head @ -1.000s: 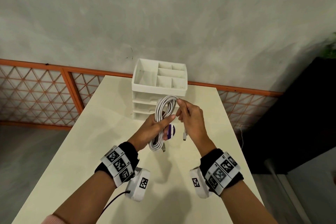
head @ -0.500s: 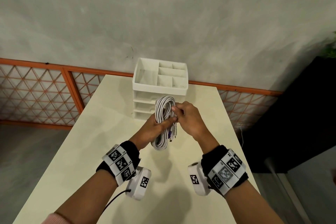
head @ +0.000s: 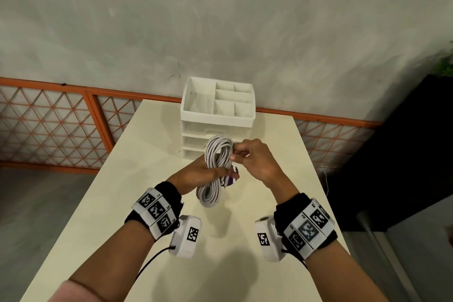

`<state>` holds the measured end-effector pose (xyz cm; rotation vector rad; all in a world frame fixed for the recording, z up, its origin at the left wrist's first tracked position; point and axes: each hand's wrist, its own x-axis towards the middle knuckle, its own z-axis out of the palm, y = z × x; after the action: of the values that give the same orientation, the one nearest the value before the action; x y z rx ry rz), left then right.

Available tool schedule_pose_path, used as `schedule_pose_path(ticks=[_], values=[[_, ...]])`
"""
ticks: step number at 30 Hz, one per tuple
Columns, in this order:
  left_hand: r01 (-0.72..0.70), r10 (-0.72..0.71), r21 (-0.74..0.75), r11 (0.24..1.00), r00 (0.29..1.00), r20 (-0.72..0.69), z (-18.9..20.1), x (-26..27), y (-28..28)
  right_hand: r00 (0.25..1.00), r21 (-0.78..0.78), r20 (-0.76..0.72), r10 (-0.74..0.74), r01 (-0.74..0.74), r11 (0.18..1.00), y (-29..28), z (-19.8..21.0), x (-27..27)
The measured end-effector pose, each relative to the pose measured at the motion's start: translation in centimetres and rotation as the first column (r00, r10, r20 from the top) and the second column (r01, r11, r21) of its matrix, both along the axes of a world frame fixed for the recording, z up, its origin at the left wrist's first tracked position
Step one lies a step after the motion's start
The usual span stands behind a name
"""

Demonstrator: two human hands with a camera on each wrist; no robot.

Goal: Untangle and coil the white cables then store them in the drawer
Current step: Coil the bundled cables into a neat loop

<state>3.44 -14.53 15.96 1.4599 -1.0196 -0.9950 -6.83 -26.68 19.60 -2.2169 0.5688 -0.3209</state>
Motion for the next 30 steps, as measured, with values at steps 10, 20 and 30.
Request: schedule_pose_path(ticks=[10, 20, 30], values=[[-0.137, 0.106, -0.058, 0.989, 0.923, -0.369, -0.6, -1.2, -0.5, 0.987, 0.474, 0.163, -0.005, -0.074, 0.877, 0.1, -1.4, -0.5], [-0.179, 0.16, -0.075, 0.981, 0.965, -0.208, 0.2, 0.3, -0.2, 0.968, 0.481, -0.124, 0.219, -0.135, 0.866, 1.9, -2.7, -0.1], [-0.119, 0.11, -0.091, 0.989, 0.989, -0.098, 0.4, 0.6, -0.3, 0.989, 0.549, -0.052, 0.141, -0.09, 0.831, 3.5, -3.4, 0.0]])
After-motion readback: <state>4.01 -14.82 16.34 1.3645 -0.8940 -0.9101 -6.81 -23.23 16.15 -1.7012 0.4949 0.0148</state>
